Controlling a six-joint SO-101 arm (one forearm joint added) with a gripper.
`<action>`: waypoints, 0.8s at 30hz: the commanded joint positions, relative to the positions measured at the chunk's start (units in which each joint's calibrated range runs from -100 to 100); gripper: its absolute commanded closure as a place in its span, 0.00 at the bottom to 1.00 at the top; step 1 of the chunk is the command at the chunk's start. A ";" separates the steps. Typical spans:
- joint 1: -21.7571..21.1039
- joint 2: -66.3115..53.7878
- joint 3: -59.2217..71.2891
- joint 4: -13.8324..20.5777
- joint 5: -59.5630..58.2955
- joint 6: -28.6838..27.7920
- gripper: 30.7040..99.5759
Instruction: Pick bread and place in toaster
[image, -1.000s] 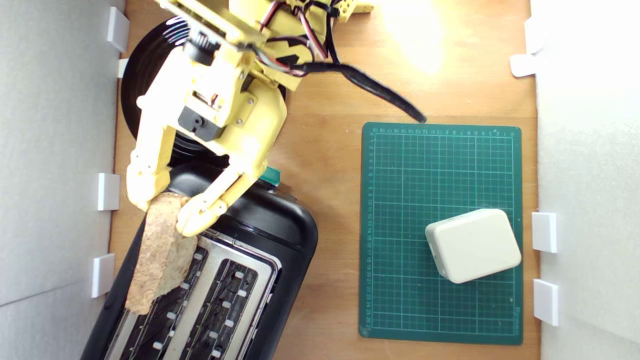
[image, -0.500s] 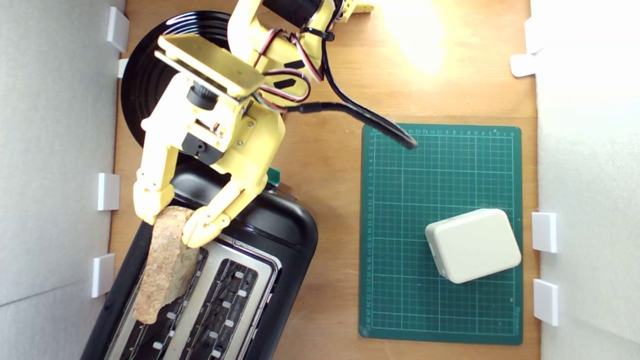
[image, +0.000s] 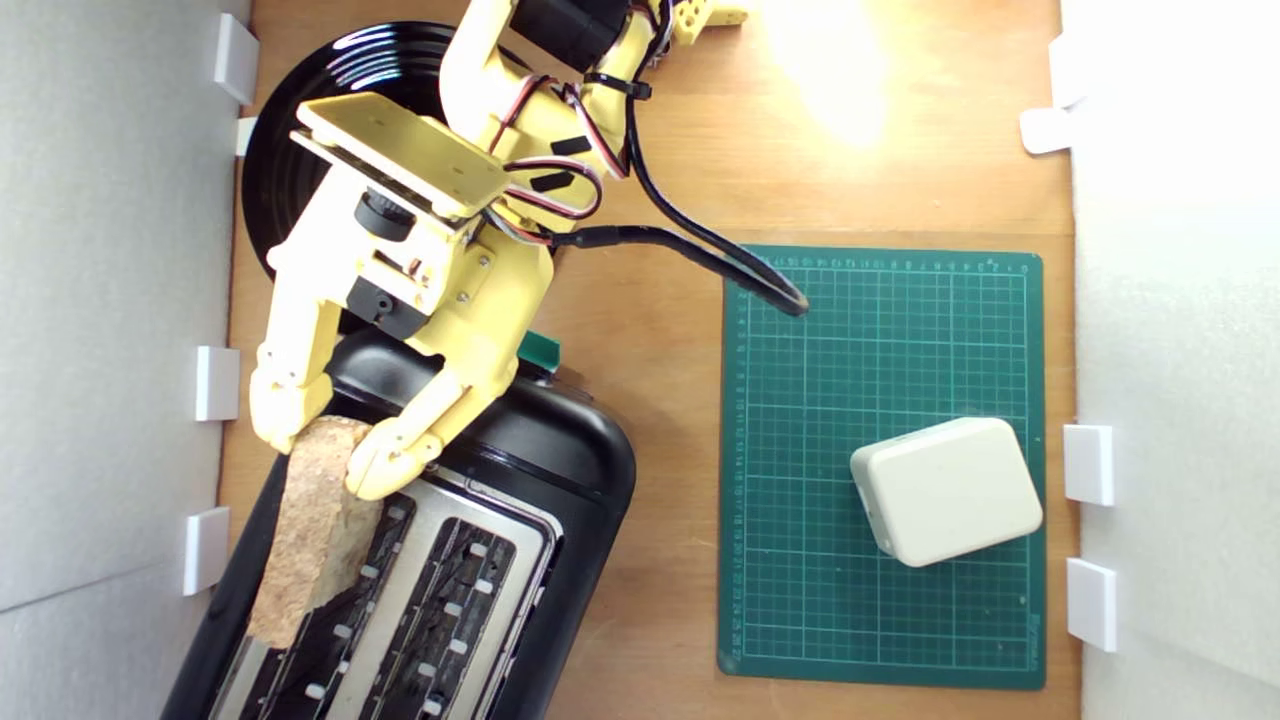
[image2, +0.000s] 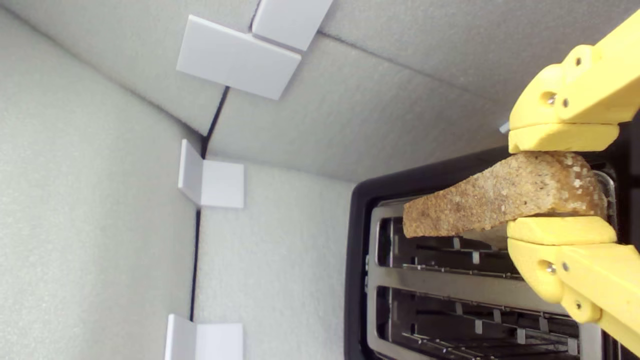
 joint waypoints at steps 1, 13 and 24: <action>0.57 1.85 -2.74 -0.18 -1.76 -0.17 0.55; -1.84 9.09 -2.56 -3.08 -1.76 -0.28 0.54; -3.37 10.76 -2.47 -3.08 -1.76 -2.42 0.48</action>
